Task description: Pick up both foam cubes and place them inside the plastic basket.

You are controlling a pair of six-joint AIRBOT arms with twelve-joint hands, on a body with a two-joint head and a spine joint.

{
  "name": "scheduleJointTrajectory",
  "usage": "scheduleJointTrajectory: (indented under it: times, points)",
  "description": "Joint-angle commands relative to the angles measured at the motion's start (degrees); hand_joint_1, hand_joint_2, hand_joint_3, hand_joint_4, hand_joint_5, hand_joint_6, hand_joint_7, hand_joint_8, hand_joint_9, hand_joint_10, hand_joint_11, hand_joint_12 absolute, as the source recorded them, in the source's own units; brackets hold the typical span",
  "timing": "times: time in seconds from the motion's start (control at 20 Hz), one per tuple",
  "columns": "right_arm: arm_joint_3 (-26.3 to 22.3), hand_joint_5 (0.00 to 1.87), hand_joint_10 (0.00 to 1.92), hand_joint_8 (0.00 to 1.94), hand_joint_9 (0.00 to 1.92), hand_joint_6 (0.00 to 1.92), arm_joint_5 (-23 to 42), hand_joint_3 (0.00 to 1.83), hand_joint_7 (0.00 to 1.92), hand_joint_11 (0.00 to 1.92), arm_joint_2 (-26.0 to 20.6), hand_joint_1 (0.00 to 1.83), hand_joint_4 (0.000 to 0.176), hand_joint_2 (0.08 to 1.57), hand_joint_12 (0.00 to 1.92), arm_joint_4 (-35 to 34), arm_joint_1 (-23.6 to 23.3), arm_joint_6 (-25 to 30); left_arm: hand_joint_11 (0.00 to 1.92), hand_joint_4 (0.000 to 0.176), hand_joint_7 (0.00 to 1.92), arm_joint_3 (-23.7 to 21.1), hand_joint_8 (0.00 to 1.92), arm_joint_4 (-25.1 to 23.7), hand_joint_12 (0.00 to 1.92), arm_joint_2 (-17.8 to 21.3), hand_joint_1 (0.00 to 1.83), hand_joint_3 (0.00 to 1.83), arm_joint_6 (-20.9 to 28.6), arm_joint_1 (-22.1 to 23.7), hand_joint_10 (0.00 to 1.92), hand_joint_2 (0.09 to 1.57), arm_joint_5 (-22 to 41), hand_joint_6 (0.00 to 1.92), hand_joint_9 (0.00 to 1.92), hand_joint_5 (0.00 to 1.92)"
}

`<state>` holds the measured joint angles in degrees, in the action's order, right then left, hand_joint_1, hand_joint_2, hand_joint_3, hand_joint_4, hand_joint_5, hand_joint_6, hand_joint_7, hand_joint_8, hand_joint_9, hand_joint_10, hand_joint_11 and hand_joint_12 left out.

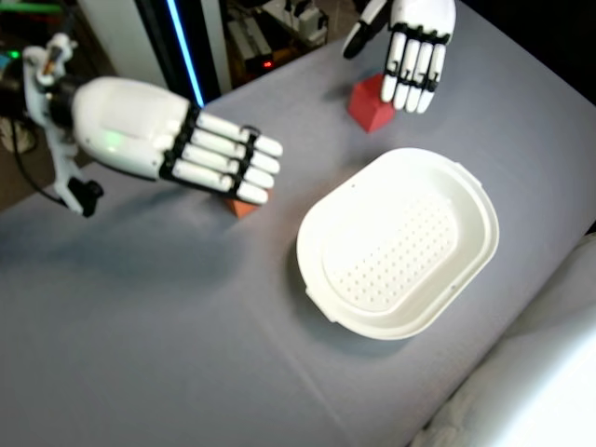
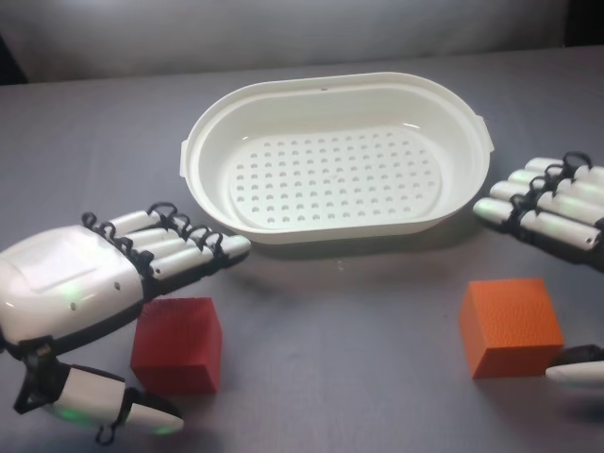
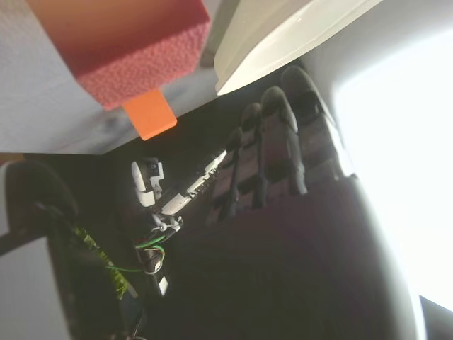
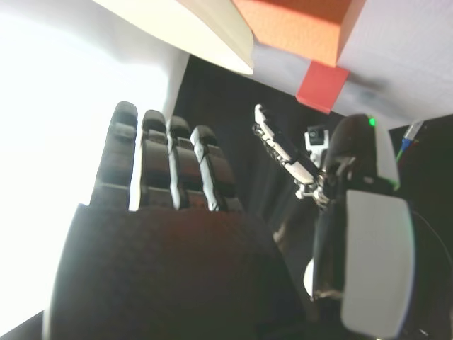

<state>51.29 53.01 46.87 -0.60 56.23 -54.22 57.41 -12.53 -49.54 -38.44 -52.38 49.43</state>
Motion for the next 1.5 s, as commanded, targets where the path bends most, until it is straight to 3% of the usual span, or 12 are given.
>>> scheduleJointTrajectory:
  times: [0.0, 0.2, 0.6, 0.75, 0.85, 0.9, 0.95, 1.0, 1.05, 1.1, 1.2, 1.45]
  points:
    - [0.7, 0.00, 0.02, 0.01, 0.04, 0.00, 4.8, 0.00, 0.02, 0.00, 0.6, 0.64, 0.000, 1.00, 0.00, -0.8, -0.5, 0.7, 0.00, 0.000, 0.15, 0.5, 0.00, 0.9, 0.67, -0.4, 0.70, 0.01, 0.5, 0.4, 0.03, 0.95, 4.3, 0.00, 0.16, 0.00]
    - [3.0, 0.00, 0.03, 0.01, 0.08, 0.00, 2.7, 0.00, 0.04, 0.04, 3.6, 0.67, 0.000, 0.99, 0.03, -1.7, -0.8, 1.9, 0.00, 0.000, 0.20, 1.7, 0.01, 1.4, 1.11, -2.0, 0.77, 0.00, 0.5, 0.8, 0.05, 0.95, 2.7, 0.00, 0.23, 0.01]
    - [5.6, 0.00, 0.02, 0.01, 0.15, 0.00, -0.7, 0.00, 0.15, 0.00, 7.1, 0.77, 0.000, 1.01, 0.55, -2.8, -2.0, 2.2, 0.00, 0.000, 0.41, 3.1, 0.05, 1.4, 1.46, -3.5, 0.91, 0.01, 0.4, 1.5, 0.16, 0.96, 0.1, 0.03, 0.42, 0.14]
    - [6.7, 0.07, 0.06, 0.02, 0.27, 0.02, -1.9, 0.00, 0.28, 0.00, 8.2, 0.84, 0.000, 1.04, 1.00, -3.1, -2.1, 3.2, 0.17, 0.000, 0.75, 3.6, 0.11, 1.6, 1.73, -4.2, 1.06, 0.00, 0.4, 1.6, 0.85, 1.05, 0.0, 0.04, 0.52, 0.44]
    - [7.5, 0.18, 0.13, 0.06, 0.44, 0.03, -2.5, 0.01, 0.49, 0.00, 9.0, 0.88, 0.000, 1.08, 1.28, -3.1, -2.1, 4.0, 0.45, 0.000, 0.74, 3.9, 0.86, 1.9, 1.81, -4.5, 1.11, 0.01, 0.5, 1.7, 1.29, 1.13, -0.1, 0.15, 0.66, 0.63]
    - [8.2, 0.30, 0.45, 0.10, 0.56, 0.02, -2.9, 0.00, 0.68, 0.18, 9.6, 0.96, 0.000, 1.10, 1.50, -3.1, -2.3, 5.1, 0.65, 0.000, 0.84, 4.1, 1.17, 1.9, 1.85, -4.8, 1.28, 0.00, 0.5, 1.9, 1.44, 1.16, -0.2, 0.25, 0.80, 0.71]
    - [8.7, 0.45, 0.58, 0.11, 0.72, 0.03, -3.0, 0.00, 0.85, 0.43, 9.9, 1.04, 0.000, 1.12, 1.47, -3.1, -2.3, 5.8, 0.87, 0.000, 0.80, 4.3, 1.34, 2.0, 1.91, -4.9, 1.22, 0.01, 0.5, 1.9, 1.61, 1.21, -0.3, 1.10, 0.98, 0.73]
    - [9.2, 0.56, 0.64, 0.10, 0.84, 0.04, -3.2, 0.00, 0.95, 0.62, 10.3, 1.10, 0.000, 1.13, 1.44, -3.1, -2.3, 6.7, 0.98, 0.000, 0.77, 4.5, 1.41, 2.1, 1.92, -5.2, 1.21, 0.01, 0.5, 2.1, 1.72, 1.23, -0.4, 1.30, 1.04, 0.72]
    - [9.5, 0.73, 0.82, 0.91, 0.92, 0.08, -3.2, 0.03, 0.92, 0.77, 10.6, 1.29, 0.000, 1.12, 1.49, -3.1, -2.3, 6.9, 1.11, 0.000, 0.78, 4.6, 1.41, 2.2, 1.92, -5.4, 1.21, 0.00, 0.5, 2.2, 1.81, 1.23, -0.5, 1.32, 1.10, 0.74]
    - [9.5, 0.78, 0.97, 1.11, 0.97, 0.90, -3.2, 0.02, 0.98, 0.78, 10.7, 1.25, 0.000, 1.15, 1.56, -3.1, -2.4, 7.0, 1.16, 0.000, 0.79, 4.7, 1.58, 2.4, 1.92, -5.4, 1.22, 0.00, 0.4, 2.2, 1.85, 1.23, -0.4, 1.08, 1.11, 0.78]
    - [9.5, 0.72, 1.38, 1.22, 0.83, 1.17, -3.2, 0.01, 0.88, 0.73, 10.7, 1.33, 0.000, 1.19, 1.57, -3.0, -2.6, 7.0, 1.09, 0.000, 0.85, 4.8, 1.51, 2.9, 1.92, -5.4, 1.24, 0.00, 0.0, 2.2, 1.74, 1.19, 0.0, 0.95, 1.06, 0.86]
    - [8.4, 0.62, 1.52, 1.32, 0.80, 1.27, -1.5, 0.00, 0.79, 0.74, 9.2, 1.35, 0.000, 1.23, 1.64, -1.5, -3.2, 7.0, 1.02, 0.000, 0.89, 4.4, 1.43, 3.3, 1.87, -4.9, 1.24, 0.00, -0.5, 2.9, 1.62, 1.18, 2.3, 0.97, 1.02, 0.85]
